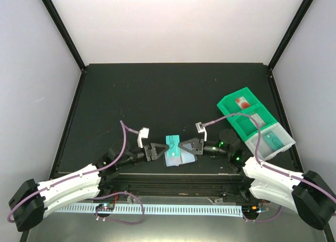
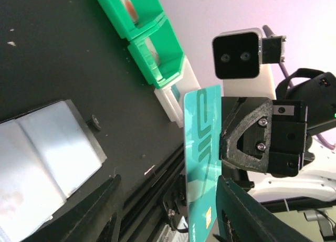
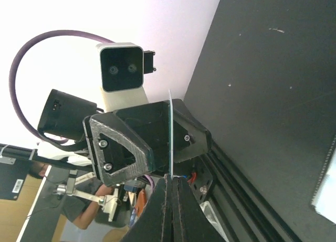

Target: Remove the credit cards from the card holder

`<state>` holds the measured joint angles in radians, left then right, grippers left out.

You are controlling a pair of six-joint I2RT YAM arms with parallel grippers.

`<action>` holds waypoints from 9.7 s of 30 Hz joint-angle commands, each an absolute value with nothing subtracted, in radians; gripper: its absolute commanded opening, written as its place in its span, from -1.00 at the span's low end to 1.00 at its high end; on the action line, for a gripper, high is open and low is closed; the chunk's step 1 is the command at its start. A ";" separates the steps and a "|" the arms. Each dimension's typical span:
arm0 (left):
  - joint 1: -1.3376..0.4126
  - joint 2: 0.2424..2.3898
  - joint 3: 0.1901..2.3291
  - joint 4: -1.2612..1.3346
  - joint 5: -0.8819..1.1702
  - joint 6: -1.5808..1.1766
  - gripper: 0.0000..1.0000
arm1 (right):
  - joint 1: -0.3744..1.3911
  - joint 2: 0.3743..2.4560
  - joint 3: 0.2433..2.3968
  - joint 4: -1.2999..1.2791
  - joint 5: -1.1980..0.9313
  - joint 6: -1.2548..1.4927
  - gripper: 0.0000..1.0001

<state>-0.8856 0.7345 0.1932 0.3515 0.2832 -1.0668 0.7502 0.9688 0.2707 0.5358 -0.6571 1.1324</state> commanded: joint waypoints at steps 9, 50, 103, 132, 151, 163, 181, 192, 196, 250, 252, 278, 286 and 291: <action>-0.888 0.737 0.182 0.475 0.324 -1.092 -0.66 | 0.785 0.979 0.282 0.631 -0.645 1.178 -0.98; -0.888 0.663 0.333 -0.045 0.819 -0.677 -0.97 | 0.784 0.961 0.658 -0.374 -0.865 0.344 -0.58; -0.893 0.750 0.370 0.035 0.904 -0.588 -0.97 | 0.852 1.023 0.559 -0.125 -1.063 0.446 -0.85; -0.889 0.734 0.454 -0.148 0.691 -0.553 0.36 | 0.855 1.036 0.559 -0.062 -0.934 0.527 -0.98; -0.879 0.573 0.576 -0.453 0.079 -0.529 0.98 | 0.568 0.910 0.484 -0.056 -0.703 0.674 -0.98; -0.879 0.637 0.613 -0.473 0.005 -0.475 0.98 | 0.303 0.660 0.517 -0.404 -0.286 0.692 -0.98; -0.875 0.677 0.598 -0.441 0.087 -0.364 0.98 | -0.015 0.666 0.688 -0.586 0.071 0.594 -0.98; -0.867 0.686 0.590 -0.427 0.166 -0.362 0.98 | -0.349 0.731 0.796 -0.740 0.006 0.497 -0.98; -0.867 0.680 0.591 -0.428 0.157 -0.362 0.98 | -0.413 0.766 0.813 -0.729 0.047 0.461 -0.98; -0.867 0.782 0.642 -0.513 0.181 -0.359 0.98 | -0.666 1.121 0.601 -0.318 -0.195 0.455 -0.71; -0.867 0.776 0.646 -0.519 0.175 -0.357 0.98 | -0.664 1.119 0.600 -0.321 -0.175 0.477 -0.64; -0.867 0.811 0.640 -0.506 0.130 -0.381 0.98 | -0.619 0.978 0.746 -0.534 -0.275 0.527 -0.14; -0.865 0.884 0.628 -0.447 0.154 -0.474 0.95 | -0.331 0.906 0.759 -0.565 -0.382 0.462 -0.11; -0.858 0.935 0.595 -0.361 0.195 -0.544 0.92 | -0.116 0.883 0.723 -0.528 -0.401 0.500 -0.11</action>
